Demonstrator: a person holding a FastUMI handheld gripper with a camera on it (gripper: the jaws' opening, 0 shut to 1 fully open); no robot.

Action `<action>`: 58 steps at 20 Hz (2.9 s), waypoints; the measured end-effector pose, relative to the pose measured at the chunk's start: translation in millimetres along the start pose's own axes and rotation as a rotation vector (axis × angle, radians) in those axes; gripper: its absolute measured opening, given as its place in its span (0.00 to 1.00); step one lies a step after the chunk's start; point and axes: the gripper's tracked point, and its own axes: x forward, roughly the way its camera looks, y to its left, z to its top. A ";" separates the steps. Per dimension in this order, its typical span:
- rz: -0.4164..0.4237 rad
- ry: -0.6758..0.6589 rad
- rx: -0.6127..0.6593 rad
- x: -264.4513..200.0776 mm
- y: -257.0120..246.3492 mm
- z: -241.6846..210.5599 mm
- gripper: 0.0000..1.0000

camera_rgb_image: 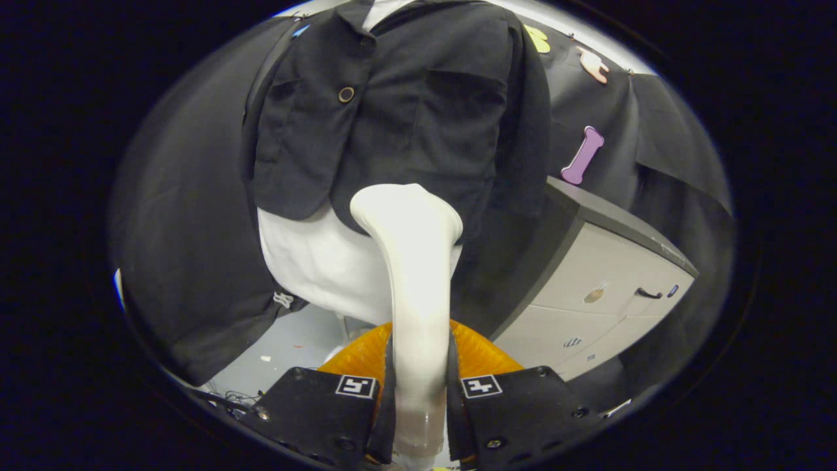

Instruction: Iron the clothes twice with a garment steamer, once on the left side and once on the right side.

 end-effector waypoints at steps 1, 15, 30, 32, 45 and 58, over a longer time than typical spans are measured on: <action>0.004 0.008 0.001 -1.8 2.9 -2.2 0.34; 0.097 -0.727 0.022 -151.1 54.0 305.9 0.34; 0.124 -0.909 -0.096 -142.1 127.8 485.9 0.34; 0.126 -0.886 -0.101 -131.2 129.0 476.2 0.34; 0.149 -0.716 -0.133 -103.6 125.1 377.6 0.34; 0.141 -0.542 -0.134 -92.3 121.4 294.5 0.34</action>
